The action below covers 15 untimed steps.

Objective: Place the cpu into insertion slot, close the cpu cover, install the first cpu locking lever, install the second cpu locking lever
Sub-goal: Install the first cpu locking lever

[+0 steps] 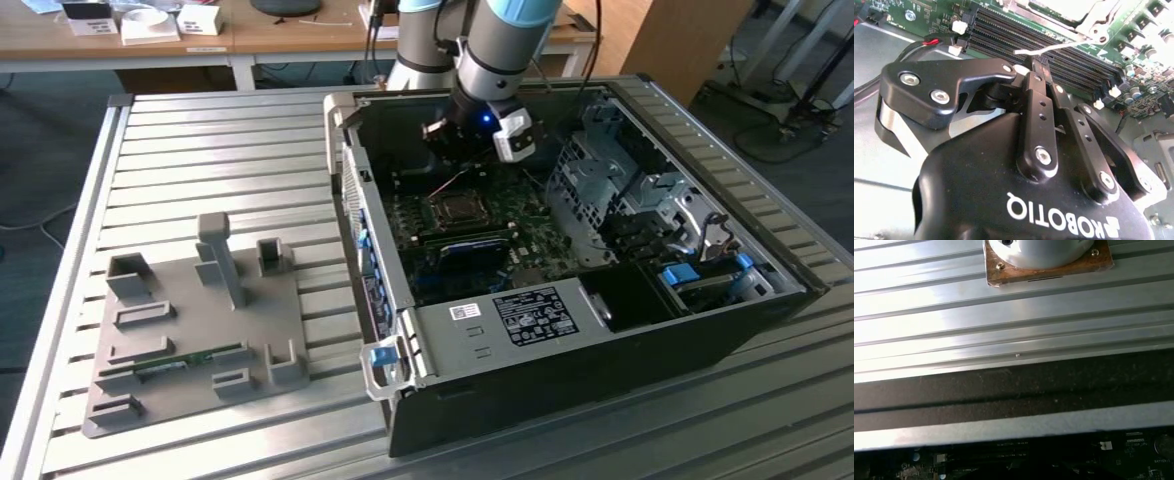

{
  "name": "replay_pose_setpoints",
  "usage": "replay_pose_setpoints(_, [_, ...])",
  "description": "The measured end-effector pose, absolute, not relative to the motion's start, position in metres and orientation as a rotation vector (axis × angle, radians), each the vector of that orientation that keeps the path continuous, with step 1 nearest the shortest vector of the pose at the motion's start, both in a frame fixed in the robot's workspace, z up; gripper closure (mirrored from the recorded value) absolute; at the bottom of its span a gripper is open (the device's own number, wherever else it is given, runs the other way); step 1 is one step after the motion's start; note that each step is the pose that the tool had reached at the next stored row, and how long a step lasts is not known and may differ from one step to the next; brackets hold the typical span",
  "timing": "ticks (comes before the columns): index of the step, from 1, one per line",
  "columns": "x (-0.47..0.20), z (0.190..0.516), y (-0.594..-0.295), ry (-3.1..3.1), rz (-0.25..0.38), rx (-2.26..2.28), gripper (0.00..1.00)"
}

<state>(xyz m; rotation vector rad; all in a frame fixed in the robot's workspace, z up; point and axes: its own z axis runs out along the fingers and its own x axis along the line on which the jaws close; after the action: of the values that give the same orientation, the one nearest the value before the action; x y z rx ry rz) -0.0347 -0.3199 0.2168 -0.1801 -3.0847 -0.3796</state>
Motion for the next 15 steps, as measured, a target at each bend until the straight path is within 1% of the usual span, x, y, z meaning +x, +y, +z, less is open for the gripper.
replay_pose_setpoints(15, [-0.035,0.233,-0.321,-3.085,-0.379,-0.180,0.89])
